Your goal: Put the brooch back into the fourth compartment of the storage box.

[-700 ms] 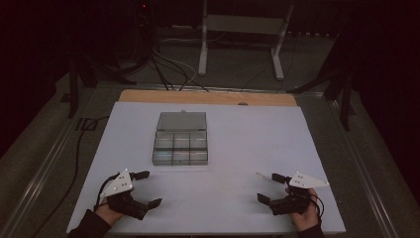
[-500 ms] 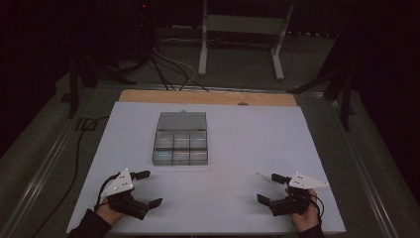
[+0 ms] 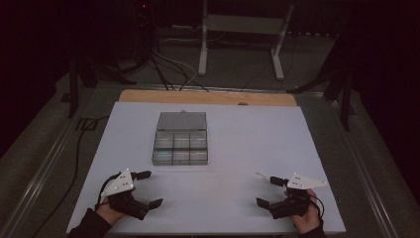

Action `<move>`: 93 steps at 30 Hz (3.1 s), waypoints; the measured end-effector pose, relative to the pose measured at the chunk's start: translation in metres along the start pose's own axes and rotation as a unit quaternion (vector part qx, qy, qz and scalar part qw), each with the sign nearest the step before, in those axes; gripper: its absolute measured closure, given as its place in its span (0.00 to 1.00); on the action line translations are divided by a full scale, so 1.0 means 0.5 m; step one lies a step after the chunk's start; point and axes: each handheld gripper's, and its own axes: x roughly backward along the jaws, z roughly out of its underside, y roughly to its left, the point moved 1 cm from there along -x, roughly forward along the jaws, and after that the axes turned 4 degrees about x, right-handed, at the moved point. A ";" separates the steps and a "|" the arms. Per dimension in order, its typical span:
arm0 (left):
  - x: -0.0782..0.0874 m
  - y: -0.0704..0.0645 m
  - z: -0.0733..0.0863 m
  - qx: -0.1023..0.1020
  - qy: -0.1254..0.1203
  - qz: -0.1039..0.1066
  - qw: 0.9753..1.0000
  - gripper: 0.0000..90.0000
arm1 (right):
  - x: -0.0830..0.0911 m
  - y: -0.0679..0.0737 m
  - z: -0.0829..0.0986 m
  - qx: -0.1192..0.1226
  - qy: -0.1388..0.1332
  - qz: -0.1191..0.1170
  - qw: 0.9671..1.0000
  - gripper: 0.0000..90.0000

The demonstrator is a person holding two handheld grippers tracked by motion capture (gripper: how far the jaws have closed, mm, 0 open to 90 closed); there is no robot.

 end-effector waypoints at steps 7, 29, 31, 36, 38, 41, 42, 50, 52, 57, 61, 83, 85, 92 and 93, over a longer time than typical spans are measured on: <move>-0.002 0.001 0.000 0.001 0.003 0.002 1.000 0.01 | 0.000 0.009 -0.022 0.003 -0.014 -0.020 1.000 0.00; -0.002 0.000 0.001 0.000 0.002 0.004 1.000 0.01 | -0.007 -0.006 -0.089 0.020 -0.042 -0.015 0.999 0.00; -0.003 0.000 0.001 0.001 0.003 0.004 1.000 0.01 | -0.009 -0.012 -0.091 0.017 -0.042 -0.016 0.999 0.00; -0.002 0.002 0.000 0.002 0.001 0.004 1.000 0.01 | -0.015 -0.031 -0.092 -0.002 -0.045 -0.017 0.999 0.00; -0.001 0.002 0.000 0.002 0.000 0.004 1.000 0.01 | -0.017 -0.038 -0.092 -0.004 -0.041 -0.014 0.999 0.00; -0.001 0.002 0.000 0.001 0.000 0.005 1.000 0.01 | -0.019 -0.048 -0.093 -0.003 -0.033 -0.015 0.999 0.00; -0.001 0.002 0.000 0.002 0.000 0.005 1.000 0.01 | -0.019 -0.051 -0.093 -0.001 -0.030 -0.012 0.999 0.00; -0.002 0.001 0.000 0.001 0.001 0.006 1.000 0.01 | -0.021 -0.087 -0.095 -0.009 -0.018 -0.006 1.000 0.00; -0.002 0.002 0.000 0.002 0.000 0.006 1.000 0.01 | -0.022 -0.097 -0.094 -0.013 -0.013 -0.004 1.000 0.00; -0.001 0.001 0.000 0.001 0.001 0.008 1.000 0.01 | -0.026 -0.119 -0.089 -0.015 0.005 0.001 1.000 0.00; -0.003 0.002 0.001 0.003 0.002 0.008 1.000 0.01 | -0.030 -0.132 -0.083 -0.012 0.015 0.009 1.000 0.00; -0.004 0.003 0.003 0.002 0.005 0.010 1.000 0.01 | -0.062 -0.145 -0.046 -0.043 0.103 0.050 0.993 0.23; -0.005 0.004 0.002 0.001 0.007 0.009 1.000 0.01 | -0.064 -0.143 -0.046 -0.041 0.114 0.049 0.991 0.29; -0.005 0.004 0.002 0.002 0.006 0.009 1.000 0.01 | -0.077 -0.129 -0.047 -0.018 0.145 0.063 0.987 0.49; -0.005 0.004 0.002 0.003 0.006 0.009 1.000 0.01 | -0.079 -0.129 -0.046 -0.014 0.146 0.064 0.987 0.51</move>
